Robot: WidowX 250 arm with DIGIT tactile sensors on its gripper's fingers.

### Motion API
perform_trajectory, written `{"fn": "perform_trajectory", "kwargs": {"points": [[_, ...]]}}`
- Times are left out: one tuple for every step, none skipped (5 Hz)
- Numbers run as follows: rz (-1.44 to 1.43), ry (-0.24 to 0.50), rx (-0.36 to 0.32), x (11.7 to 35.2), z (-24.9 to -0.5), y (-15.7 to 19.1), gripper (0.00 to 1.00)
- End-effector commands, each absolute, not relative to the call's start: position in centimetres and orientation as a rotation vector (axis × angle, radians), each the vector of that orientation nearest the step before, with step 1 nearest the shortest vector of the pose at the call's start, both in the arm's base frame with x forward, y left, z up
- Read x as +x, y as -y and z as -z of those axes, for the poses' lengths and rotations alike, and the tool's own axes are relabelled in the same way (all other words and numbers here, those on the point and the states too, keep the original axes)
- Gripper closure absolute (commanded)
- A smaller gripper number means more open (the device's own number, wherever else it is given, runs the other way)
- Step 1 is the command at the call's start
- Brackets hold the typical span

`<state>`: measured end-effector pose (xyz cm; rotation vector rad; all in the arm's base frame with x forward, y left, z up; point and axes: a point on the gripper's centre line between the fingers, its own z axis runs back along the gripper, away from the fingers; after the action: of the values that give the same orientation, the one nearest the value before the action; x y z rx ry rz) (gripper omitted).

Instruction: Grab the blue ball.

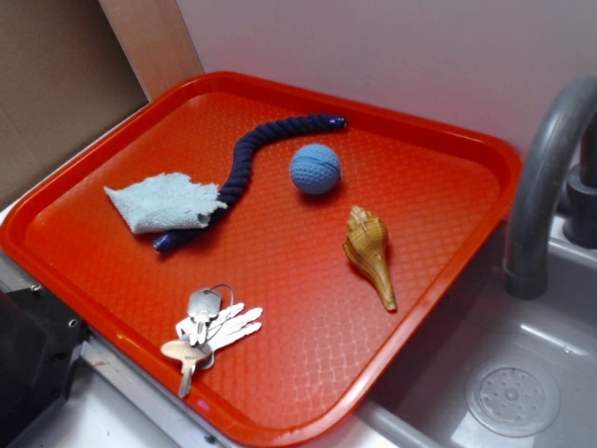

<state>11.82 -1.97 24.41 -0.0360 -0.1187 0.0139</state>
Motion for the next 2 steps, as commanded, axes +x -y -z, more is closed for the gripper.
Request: {"fn": "perform_trajectory", "kwargs": {"points": [[-0.014,0.119,-0.036,11.8,-24.4,2.0,0.0],[-0.236,0.174,-0.09,16.8,-21.3,4.6,0.0]]}}
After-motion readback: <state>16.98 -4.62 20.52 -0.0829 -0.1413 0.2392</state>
